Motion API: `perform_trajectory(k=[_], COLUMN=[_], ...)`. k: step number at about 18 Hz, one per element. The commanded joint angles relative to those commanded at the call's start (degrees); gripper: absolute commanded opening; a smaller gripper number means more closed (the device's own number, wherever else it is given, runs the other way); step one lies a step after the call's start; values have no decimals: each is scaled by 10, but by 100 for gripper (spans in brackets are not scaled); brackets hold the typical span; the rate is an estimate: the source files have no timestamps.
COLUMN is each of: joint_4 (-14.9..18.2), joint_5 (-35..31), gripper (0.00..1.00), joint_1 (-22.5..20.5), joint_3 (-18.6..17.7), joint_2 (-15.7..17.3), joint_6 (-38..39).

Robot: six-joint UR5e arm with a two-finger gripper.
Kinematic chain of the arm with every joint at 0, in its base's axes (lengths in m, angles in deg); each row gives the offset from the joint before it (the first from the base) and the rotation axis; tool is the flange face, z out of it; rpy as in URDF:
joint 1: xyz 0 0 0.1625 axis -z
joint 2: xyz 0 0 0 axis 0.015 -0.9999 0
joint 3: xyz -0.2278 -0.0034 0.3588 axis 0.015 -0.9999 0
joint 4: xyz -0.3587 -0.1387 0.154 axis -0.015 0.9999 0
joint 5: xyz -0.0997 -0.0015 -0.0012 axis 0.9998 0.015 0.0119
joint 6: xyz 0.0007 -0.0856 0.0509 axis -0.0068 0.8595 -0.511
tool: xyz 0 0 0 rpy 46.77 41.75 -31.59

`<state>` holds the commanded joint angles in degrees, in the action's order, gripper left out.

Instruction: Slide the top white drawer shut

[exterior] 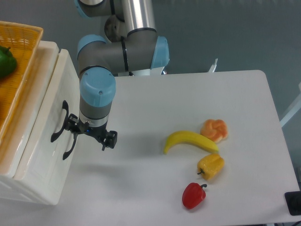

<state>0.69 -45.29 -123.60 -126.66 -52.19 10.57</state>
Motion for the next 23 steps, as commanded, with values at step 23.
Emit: perform_trajectory(k=[23], joint_4=[0], joint_5=[-88], gripper=[100], joint_1=[-89], joint_3=[51], joint_2=[6], joint_6=[-119])
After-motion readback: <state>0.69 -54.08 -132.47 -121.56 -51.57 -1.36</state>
